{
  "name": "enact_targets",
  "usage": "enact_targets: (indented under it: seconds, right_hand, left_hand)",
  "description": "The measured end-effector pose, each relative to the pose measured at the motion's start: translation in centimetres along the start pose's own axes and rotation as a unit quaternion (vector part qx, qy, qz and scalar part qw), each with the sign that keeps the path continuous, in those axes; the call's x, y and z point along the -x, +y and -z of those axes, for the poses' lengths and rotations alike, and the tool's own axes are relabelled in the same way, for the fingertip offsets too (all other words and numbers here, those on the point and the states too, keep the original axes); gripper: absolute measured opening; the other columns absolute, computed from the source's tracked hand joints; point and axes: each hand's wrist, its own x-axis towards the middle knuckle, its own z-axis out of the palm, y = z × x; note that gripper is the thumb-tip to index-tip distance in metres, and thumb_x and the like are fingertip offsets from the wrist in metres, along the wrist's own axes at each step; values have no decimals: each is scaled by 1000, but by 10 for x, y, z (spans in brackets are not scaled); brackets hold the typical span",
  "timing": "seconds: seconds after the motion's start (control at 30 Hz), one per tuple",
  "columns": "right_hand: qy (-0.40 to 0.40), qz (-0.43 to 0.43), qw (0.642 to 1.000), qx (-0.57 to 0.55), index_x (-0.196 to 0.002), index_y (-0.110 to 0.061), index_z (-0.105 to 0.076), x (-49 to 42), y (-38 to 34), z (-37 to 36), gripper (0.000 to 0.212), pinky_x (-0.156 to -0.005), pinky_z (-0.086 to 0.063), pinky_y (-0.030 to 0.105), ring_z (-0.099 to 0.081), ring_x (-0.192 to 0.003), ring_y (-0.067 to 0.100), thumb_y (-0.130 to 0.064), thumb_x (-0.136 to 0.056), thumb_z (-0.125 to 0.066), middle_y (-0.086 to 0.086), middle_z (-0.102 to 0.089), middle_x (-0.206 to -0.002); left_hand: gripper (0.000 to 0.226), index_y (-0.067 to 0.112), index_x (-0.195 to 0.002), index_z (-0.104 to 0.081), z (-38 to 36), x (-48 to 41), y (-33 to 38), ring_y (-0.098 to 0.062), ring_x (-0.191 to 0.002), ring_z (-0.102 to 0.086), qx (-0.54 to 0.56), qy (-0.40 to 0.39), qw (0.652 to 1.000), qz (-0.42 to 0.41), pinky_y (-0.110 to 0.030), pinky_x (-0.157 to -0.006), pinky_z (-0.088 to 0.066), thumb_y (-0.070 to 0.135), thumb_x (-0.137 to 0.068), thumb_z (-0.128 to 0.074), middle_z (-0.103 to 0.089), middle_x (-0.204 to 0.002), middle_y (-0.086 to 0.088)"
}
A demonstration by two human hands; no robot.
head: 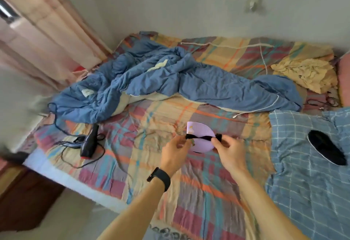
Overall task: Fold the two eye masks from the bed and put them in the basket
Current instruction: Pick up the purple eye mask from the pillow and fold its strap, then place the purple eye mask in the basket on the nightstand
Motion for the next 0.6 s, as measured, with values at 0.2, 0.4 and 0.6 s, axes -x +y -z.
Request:
enact_targets:
  seconds: [0.2,0.4,0.6]
  right_hand:
    - [-151,187,960,146,-96,-20,-74,42,-76,-115,10,-61,-44,17,-64,-70,13,-24,-91,-67,-10,-68,-72]
    - [-176,381,878,230,-93,-18,-72,124,-139,-270,7,-62,-38,29,-65,-76,26,-19,-86,-72,1,-70,-84]
    - [-220,486,815,225,-96,-16,-70,226,-193,-425,9,-65,-43,30,-65,-81,26,-19,-88,-71,2,-68,-88]
  left_hand:
    - [38,31,-127,-60,179,45,-98,-25,-115,-60,-217,168,962,-1,-40,-91,-51,44,-91,-52,-66,-126,0]
    - [50,28,-138,-52,349,121,-213,-24,-134,-46,-320,309,895,43,-40,-107,-38,45,-91,-51,-54,-144,1]
    - [57,27,-146,-43,479,213,-312,-22,-145,-32,-322,378,858,129,-43,-116,-28,47,-93,-49,-43,-153,-1]
